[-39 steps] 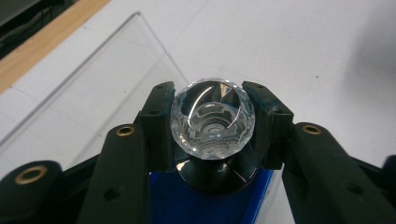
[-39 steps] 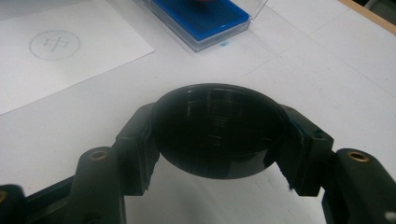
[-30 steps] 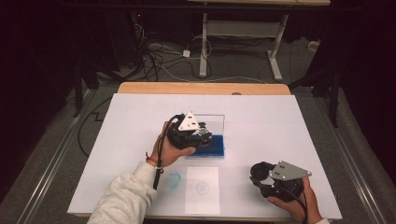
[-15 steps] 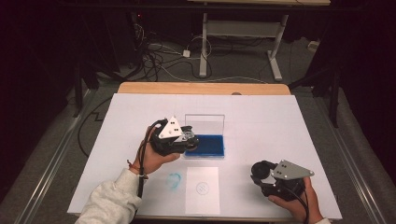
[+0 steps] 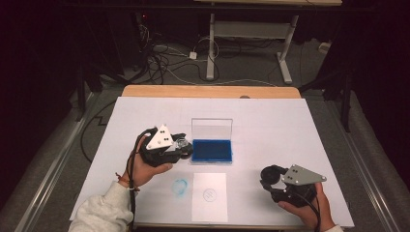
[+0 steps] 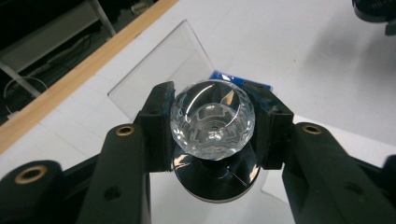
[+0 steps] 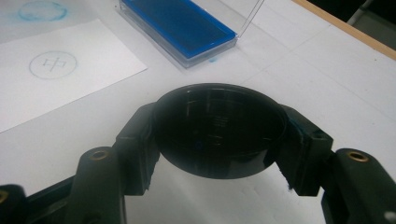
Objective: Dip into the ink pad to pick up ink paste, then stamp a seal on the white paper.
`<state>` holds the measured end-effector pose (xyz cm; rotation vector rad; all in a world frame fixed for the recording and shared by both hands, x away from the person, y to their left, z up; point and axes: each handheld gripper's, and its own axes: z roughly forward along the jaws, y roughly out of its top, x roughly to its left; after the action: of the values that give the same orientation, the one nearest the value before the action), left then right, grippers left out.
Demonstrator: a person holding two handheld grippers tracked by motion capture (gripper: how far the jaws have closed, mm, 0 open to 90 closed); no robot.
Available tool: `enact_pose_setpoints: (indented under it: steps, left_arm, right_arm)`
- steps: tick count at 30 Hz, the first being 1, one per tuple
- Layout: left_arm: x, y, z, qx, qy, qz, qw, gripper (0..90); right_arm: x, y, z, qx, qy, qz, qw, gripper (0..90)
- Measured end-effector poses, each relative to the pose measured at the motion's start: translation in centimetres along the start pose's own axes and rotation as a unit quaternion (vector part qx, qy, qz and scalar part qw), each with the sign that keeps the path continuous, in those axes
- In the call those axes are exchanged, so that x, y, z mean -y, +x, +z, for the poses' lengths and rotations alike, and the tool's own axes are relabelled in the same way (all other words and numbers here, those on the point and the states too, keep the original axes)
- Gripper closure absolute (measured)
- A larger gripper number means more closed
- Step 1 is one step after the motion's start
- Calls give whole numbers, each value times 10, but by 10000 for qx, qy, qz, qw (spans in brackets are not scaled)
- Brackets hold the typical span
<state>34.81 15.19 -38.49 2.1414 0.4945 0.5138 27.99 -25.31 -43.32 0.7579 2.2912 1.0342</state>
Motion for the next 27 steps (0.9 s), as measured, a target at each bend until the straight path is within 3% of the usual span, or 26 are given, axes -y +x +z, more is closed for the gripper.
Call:
enact_pose_setpoints:
  steps: [2,14,17,27]
  left_arm:
    - [2,-1,-3,-57,116,79,9999,551]
    - [25,-5,-28,-155,132,-125,9997,551]
    - [32,-6,-36,-140,96,-219,9996,551]
    - [44,-19,-52,-45,91,-258,9996,551]
  right_arm:
    - [0,0,0,-13,-9,15,10000,381]
    - [-3,0,2,-37,-39,-7,10000,381]
    - [-2,-1,3,-35,6,-31,10000,381]
    - [-3,1,1,-25,-67,-48,10000,381]
